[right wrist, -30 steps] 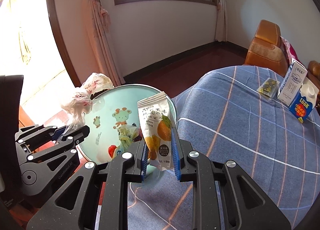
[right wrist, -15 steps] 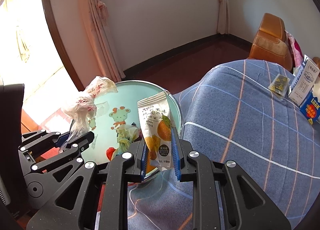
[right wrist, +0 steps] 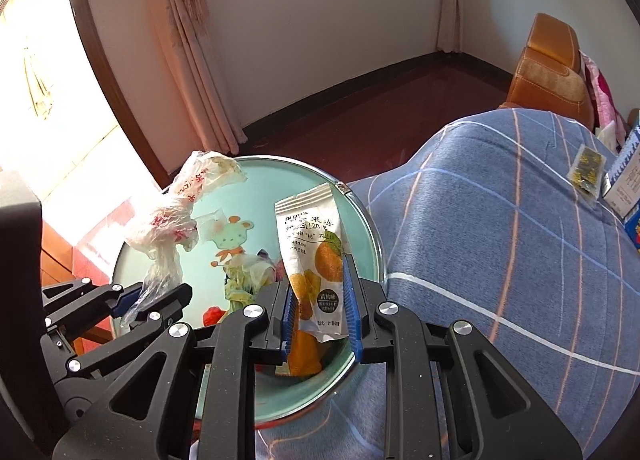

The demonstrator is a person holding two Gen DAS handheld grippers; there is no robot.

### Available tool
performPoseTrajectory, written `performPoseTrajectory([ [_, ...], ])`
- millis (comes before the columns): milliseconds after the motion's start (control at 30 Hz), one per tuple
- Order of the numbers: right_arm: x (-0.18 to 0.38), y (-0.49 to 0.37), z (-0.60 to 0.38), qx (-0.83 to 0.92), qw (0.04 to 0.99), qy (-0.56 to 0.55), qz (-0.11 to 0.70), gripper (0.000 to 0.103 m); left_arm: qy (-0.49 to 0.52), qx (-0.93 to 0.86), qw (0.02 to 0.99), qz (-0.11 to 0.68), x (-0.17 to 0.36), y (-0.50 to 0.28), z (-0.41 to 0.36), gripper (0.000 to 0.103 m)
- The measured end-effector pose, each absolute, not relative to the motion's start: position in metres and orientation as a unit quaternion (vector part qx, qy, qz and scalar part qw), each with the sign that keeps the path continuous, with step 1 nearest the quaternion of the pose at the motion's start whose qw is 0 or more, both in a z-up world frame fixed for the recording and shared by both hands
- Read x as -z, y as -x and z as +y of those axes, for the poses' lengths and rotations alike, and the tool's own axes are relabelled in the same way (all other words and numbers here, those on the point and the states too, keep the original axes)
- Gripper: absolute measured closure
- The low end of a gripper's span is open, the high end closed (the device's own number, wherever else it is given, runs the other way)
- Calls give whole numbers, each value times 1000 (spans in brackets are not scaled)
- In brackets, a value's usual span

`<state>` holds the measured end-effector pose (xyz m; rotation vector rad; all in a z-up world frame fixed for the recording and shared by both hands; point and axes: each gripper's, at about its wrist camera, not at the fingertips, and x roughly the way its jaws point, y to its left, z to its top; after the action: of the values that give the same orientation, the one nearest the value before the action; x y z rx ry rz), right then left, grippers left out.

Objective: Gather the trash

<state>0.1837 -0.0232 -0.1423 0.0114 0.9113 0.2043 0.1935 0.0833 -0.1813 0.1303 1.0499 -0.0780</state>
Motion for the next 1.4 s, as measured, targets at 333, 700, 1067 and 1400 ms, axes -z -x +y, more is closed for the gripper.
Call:
performPoseTrajectory([
  [333, 159, -199, -14, -105, 883, -2, 458, 80, -60, 50, 852, 518, 193, -193, 82, 88],
  [700, 153, -199, -23, -114, 887, -33, 447, 67, -54, 15, 861, 505, 182, -193, 93, 43],
  [1067, 123, -159, -54, -66, 917, -71, 387, 29, -58, -63, 879, 470, 156, -162, 113, 22],
  [1400, 106, -96, -58, -60, 931, -76, 351, 10, -47, -94, 906, 410, 121, -106, 125, 6],
])
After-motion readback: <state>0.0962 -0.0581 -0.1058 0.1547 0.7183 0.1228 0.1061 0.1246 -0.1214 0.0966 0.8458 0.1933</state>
